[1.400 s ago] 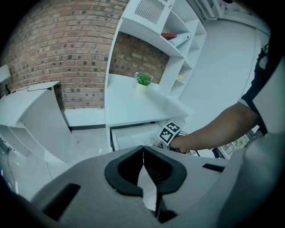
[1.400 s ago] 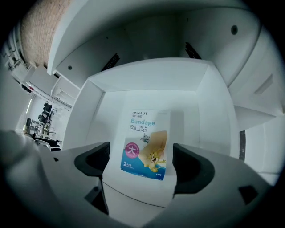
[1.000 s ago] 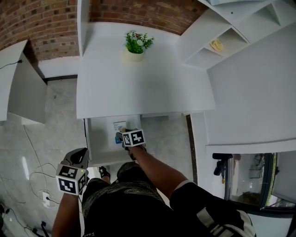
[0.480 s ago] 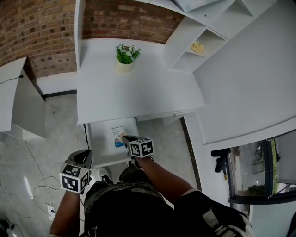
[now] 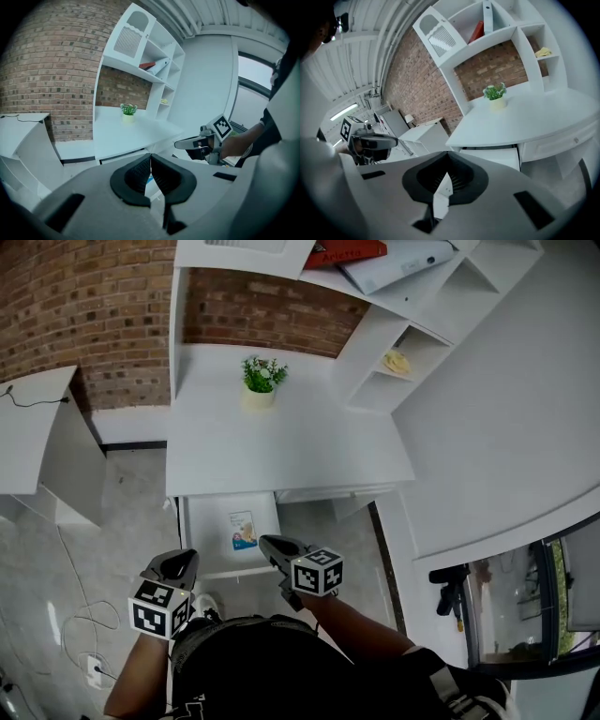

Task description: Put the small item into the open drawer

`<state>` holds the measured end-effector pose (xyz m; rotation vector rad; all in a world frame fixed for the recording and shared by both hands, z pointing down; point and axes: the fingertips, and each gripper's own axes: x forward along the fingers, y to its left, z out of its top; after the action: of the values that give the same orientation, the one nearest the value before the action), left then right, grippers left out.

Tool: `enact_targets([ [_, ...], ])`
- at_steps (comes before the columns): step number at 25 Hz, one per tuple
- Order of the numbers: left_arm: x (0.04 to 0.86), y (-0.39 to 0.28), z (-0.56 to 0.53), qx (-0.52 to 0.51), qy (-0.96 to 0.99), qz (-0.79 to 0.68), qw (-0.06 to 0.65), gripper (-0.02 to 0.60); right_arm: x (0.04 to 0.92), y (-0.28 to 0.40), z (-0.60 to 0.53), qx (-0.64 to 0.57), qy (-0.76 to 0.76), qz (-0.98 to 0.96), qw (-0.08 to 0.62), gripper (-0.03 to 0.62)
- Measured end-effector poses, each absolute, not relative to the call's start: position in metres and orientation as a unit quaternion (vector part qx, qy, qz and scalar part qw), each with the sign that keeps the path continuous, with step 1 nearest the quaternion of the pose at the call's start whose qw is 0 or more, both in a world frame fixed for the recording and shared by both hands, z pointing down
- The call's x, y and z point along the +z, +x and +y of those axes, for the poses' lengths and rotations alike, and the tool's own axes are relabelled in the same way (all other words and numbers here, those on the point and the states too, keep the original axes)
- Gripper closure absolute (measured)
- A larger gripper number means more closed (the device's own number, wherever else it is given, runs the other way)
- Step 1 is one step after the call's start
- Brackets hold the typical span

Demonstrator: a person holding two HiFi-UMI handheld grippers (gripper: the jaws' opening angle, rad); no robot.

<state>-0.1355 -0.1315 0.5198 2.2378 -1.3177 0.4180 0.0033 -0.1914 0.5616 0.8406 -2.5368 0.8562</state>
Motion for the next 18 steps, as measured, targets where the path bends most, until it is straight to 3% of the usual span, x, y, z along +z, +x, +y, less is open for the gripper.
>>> enact_targets([
  [7, 0.495, -0.080, -0.103, 0.134, 0.815, -0.508, 0.245, 0.563, 0.507, 0.049, -0.146, 0.237, 0.250, -0.926, 0.151, 0.589],
  [18, 0.481, 0.011, -0.030, 0.120, 0.805, -0.529, 0.240, 0.563, 0.505, 0.135, -0.075, 0.231, 0.218, -0.936, 0.152, 0.589],
])
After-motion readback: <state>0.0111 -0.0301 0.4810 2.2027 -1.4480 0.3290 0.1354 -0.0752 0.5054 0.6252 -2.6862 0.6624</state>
